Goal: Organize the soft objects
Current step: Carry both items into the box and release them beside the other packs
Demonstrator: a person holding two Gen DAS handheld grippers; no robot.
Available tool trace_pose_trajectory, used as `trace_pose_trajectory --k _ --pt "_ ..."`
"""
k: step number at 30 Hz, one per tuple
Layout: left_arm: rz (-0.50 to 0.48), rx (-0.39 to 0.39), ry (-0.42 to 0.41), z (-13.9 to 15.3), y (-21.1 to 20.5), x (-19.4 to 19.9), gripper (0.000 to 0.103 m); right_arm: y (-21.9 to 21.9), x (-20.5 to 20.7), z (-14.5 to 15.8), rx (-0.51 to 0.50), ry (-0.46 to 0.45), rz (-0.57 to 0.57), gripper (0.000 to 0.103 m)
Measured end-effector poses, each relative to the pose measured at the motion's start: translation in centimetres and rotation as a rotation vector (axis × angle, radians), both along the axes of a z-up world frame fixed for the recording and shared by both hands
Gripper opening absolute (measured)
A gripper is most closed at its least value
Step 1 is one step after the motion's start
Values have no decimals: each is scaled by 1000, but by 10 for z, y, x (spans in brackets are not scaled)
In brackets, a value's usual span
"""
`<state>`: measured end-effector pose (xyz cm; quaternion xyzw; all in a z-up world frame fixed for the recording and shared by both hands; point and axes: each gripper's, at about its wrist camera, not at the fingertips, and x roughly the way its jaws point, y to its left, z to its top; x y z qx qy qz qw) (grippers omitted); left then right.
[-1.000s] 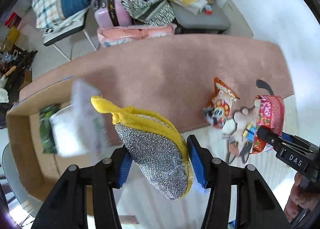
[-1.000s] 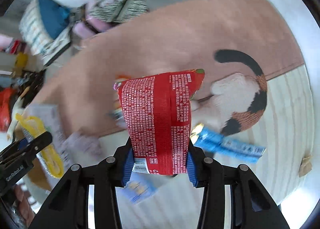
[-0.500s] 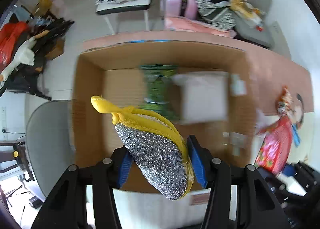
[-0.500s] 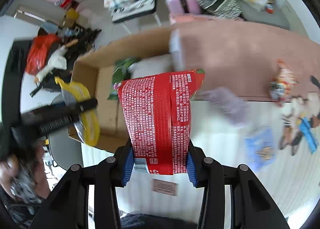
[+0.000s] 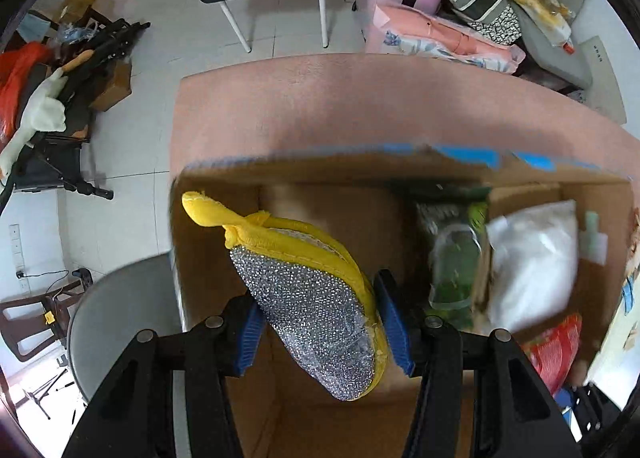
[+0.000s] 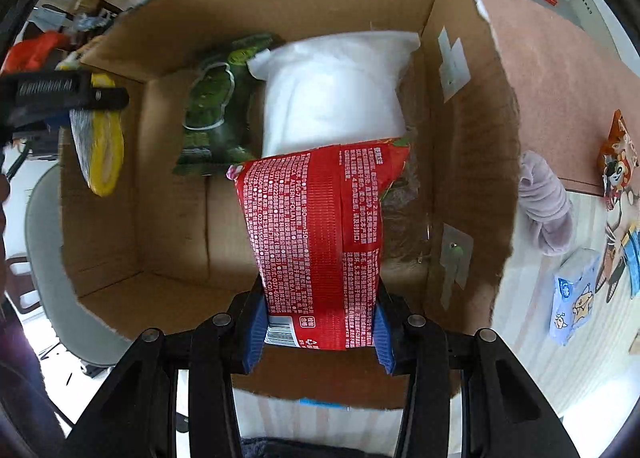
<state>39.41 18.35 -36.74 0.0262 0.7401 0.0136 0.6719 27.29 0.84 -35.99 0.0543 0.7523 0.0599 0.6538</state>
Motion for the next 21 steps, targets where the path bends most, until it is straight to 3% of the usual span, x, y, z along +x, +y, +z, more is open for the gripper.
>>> trace_pose_trajectory --k 9,14,18,21 --pt "-22 -3 50 -20 -1 17 54 12 0 -33 -56 71 5 48" --pt "37 -64 50 -11 9 19 58 12 2 -32 -45 79 -21 72" --pt "19 -52 -10 9 10 11 91 12 3 -18 -51 55 -24 73" --pt "17 -48 -39 23 12 2 97 13 5 -6 -61 35 -27 86"
